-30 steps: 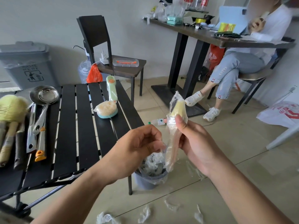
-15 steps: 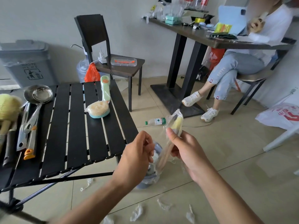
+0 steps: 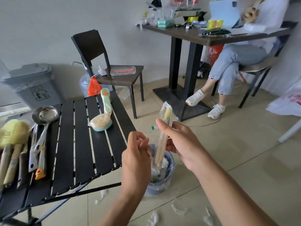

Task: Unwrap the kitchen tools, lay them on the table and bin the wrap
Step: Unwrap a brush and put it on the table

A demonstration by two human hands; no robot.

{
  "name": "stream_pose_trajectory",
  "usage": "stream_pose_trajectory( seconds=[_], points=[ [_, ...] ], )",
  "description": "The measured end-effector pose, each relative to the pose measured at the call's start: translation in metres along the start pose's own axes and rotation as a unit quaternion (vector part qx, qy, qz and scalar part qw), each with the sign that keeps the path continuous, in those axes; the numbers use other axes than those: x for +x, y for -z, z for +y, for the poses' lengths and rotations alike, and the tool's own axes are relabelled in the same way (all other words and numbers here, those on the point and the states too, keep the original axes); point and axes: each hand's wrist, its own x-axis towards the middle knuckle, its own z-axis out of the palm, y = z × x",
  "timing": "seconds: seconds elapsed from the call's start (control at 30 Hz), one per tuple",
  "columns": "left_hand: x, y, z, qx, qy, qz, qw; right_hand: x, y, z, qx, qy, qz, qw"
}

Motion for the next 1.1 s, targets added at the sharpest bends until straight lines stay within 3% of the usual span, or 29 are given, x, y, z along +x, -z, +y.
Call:
stream_pose_trajectory(
  seconds=[0.33,0.6,0.67,0.73,0.87,0.93,1.1],
  points=[
    [0.014,-0.011,-0.008,-0.130,0.079,0.031,0.988,0.006,-0.007,0.005,0.018,-0.043,-0.022,0.999],
    [0.021,0.004,-0.012,-0.161,0.130,-0.058,0.977,0.009,-0.002,0.008,0.017,-0.043,-0.008,0.999],
    [0.020,0.010,-0.006,-0.120,0.102,-0.083,0.984,0.010,0.003,0.008,0.001,-0.034,-0.004,0.999],
    [0.016,0.015,0.001,-0.021,0.021,-0.083,0.996,0.008,0.003,0.007,-0.013,-0.027,0.002,1.000],
    [0.014,0.027,0.011,0.113,-0.082,-0.067,0.988,0.005,-0.001,0.004,-0.054,-0.017,0.015,0.998],
    [0.021,0.032,0.009,0.116,-0.060,-0.085,0.988,0.005,-0.001,0.004,-0.058,-0.007,0.030,0.998],
    [0.028,0.036,0.008,-0.014,0.101,-0.212,0.972,-0.002,-0.005,0.006,-0.061,0.012,0.029,0.998]
  ],
)
